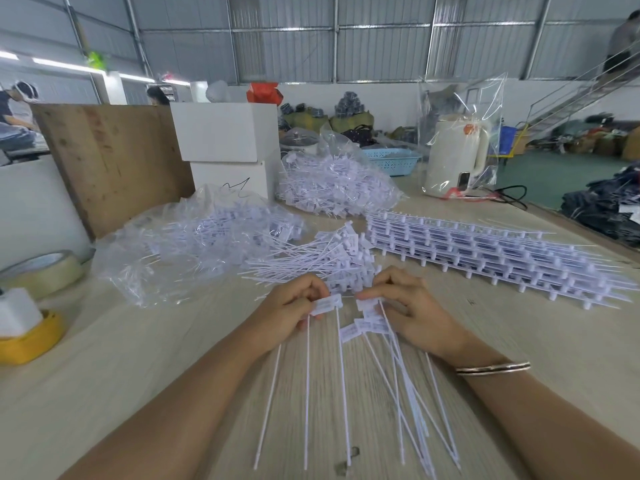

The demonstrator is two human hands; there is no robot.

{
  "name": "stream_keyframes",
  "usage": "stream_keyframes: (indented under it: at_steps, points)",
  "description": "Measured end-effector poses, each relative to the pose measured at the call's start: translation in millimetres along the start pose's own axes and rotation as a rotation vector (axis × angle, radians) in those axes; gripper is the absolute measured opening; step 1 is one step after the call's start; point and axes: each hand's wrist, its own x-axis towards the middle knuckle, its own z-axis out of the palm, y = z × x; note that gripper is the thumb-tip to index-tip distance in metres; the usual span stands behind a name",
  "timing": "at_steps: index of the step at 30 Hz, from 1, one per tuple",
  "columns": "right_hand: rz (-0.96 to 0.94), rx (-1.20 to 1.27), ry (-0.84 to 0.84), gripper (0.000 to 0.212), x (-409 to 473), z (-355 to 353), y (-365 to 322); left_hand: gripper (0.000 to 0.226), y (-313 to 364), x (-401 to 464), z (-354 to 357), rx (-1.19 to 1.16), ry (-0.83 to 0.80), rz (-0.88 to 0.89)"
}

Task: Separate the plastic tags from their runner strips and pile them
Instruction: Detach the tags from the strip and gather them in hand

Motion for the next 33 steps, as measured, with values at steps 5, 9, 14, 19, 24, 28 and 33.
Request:
stream_keyframes:
  at_steps: [5,9,14,19,24,28,33]
  points:
    - [0.055,0.068,0.042,0.042,-1,-3,-3,0.031,1,-2,1,0.085,0.008,0.020]
    - [-0.057,-0.010,0.099,0.050,-2,-4,-12,0.037,5,-1,6,0.169,-0.016,0.082]
    - [-0.235,-0.295,0.041,0.034,-2,4,-16,0.037,8,0,17,0.295,-0.064,0.153]
    - [-0.285,-0.343,0.168,0.021,-1,-1,-14,0.023,8,0,19,0.274,-0.045,0.133]
    - [-0.292,-0.378,0.209,0.024,-1,-3,-14,0.028,8,0,8,0.177,-0.082,-0.004]
    - [-0.256,-0.345,0.129,0.026,1,-3,-15,0.025,6,0,7,0.186,-0.088,0.014]
    - [-0.145,-0.241,0.062,0.023,-1,-2,-12,0.022,5,1,8,0.198,-0.066,0.050]
